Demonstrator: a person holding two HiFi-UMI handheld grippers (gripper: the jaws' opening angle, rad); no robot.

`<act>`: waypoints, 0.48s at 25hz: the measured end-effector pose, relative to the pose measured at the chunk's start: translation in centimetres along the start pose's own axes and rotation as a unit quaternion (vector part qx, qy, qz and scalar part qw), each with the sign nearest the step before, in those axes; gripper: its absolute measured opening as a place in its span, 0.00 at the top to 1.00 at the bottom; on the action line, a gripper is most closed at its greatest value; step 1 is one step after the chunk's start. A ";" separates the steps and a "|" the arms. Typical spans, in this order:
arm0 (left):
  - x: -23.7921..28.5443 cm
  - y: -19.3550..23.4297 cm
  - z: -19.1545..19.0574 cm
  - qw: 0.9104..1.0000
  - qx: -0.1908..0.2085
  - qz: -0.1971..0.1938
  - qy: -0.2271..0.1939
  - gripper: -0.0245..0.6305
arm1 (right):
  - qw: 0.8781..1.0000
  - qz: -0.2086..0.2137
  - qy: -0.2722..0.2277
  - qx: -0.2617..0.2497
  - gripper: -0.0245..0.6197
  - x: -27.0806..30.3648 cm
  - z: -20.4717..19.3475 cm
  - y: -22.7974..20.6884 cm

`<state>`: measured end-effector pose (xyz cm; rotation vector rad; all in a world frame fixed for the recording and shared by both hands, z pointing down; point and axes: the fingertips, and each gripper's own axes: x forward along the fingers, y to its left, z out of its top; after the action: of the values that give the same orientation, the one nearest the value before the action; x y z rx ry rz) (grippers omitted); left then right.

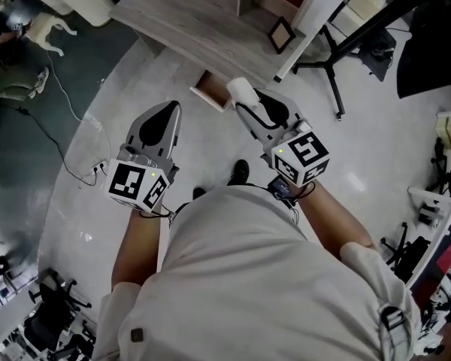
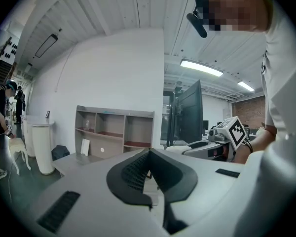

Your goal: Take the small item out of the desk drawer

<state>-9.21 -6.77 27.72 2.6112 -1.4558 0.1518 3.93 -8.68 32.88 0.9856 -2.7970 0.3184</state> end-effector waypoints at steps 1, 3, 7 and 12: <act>-0.6 0.1 -0.1 1.000 -0.001 -0.003 -0.001 0.94 | 1.000 -0.003 0.001 0.001 0.70 -0.1 -0.2 0.7; -2.2 0.5 -0.4 1.000 -0.003 -0.009 -0.002 0.94 | 1.000 -0.009 0.001 0.001 0.70 0.0 -0.4 2.4; -5.7 1.5 -1.1 1.000 -0.006 -0.021 -0.009 0.94 | 1.000 -0.020 0.003 -0.005 0.70 0.2 -0.8 6.0; -9.8 2.1 -1.3 0.999 -0.008 -0.036 -0.018 0.94 | 0.999 -0.037 -0.004 -0.010 0.70 -0.1 -0.7 10.0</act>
<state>-16.14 0.52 27.60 2.6621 -1.3652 0.0855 -2.30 -0.85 32.03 1.0859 -2.7557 0.2763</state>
